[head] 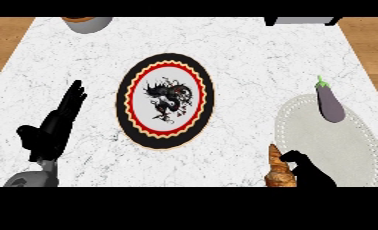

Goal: Pick the croissant from the placemat and place it in the plate

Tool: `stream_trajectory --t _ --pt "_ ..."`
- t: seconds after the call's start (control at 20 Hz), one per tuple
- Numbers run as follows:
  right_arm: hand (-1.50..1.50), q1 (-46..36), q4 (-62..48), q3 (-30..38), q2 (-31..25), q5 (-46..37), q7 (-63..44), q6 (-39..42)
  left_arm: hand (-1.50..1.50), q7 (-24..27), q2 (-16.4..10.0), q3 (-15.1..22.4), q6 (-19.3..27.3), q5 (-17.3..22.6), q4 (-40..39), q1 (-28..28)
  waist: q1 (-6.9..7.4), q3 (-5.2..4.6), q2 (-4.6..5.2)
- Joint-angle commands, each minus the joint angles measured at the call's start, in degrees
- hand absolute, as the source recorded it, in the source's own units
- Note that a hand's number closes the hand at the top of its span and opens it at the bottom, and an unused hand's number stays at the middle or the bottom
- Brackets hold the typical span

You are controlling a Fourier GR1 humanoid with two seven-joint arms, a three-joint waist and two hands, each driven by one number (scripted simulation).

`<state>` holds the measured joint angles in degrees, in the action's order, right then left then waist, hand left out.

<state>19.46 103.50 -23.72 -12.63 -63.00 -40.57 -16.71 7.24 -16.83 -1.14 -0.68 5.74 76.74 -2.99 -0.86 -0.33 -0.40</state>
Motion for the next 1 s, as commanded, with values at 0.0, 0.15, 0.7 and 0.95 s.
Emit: stream_trajectory --t 0.0,0.15,0.7,0.95 --pt "1.5 8.42 10.46 -8.68 0.58 -8.62 -0.98 -3.21 0.0 -1.89 -0.37 -0.62 -0.63 0.41 -0.05 -1.64 -0.15 0.27 0.14" --pt "1.5 8.88 15.07 -12.33 0.88 -15.74 -4.38 -0.76 0.0 -0.32 1.23 0.68 -0.61 -0.63 0.86 0.88 0.33 0.28 0.23" --pt "1.5 0.4 30.31 -23.56 7.02 -37.55 -10.5 11.18 0.0 1.0 1.14 -0.19 -1.6 -0.86 2.23 3.13 1.02 0.27 0.23" --pt "1.5 -9.24 30.94 -26.65 12.39 -36.03 -12.43 20.33 0.0 0.26 2.71 0.36 -0.28 -3.55 -2.56 -2.46 0.92 0.29 0.45"
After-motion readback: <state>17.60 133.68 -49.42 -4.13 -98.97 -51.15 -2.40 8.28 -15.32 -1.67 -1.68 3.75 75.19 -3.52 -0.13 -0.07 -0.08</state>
